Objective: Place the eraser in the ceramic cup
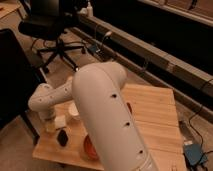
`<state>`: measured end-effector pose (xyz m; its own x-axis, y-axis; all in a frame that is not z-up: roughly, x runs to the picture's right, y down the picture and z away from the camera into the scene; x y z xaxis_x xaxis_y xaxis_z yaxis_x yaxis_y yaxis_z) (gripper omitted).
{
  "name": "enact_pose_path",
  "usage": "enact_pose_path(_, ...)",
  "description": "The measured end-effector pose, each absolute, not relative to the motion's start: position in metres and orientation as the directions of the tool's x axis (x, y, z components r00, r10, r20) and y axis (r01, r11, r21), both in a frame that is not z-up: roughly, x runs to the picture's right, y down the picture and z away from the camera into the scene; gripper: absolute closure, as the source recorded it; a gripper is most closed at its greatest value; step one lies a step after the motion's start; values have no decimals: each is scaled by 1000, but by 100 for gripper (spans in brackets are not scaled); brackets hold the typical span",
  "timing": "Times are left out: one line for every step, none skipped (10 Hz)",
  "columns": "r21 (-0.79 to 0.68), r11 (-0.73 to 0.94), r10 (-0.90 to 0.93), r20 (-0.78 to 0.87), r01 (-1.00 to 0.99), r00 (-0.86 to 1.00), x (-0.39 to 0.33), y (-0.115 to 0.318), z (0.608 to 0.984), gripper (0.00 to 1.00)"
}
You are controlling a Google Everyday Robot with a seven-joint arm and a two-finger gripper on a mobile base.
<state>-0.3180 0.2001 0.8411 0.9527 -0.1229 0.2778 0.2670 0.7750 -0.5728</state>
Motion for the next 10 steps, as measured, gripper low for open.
enact_pose_path(-576,773,-123,278,268,953,-319,201,842,35)
enact_pose_path(-579,770,-123,277,268,953,-319,202,844,35)
enact_pose_path(-581,768,-124,276,268,953,-318,203,845,35)
enact_pose_path(-583,768,-123,275,267,954,-318,204,846,35)
enact_pose_path(-584,768,-120,272,263,955,-317,204,847,35)
enact_pose_path(-584,770,-112,274,258,955,-318,202,847,42)
enact_pose_path(-580,775,-102,277,251,955,-320,198,846,52)
enact_pose_path(-579,777,-96,280,247,955,-322,197,845,60)
enact_pose_path(-577,780,-87,284,242,955,-324,194,843,72)
enact_pose_path(-577,780,-82,286,240,955,-324,194,843,78)
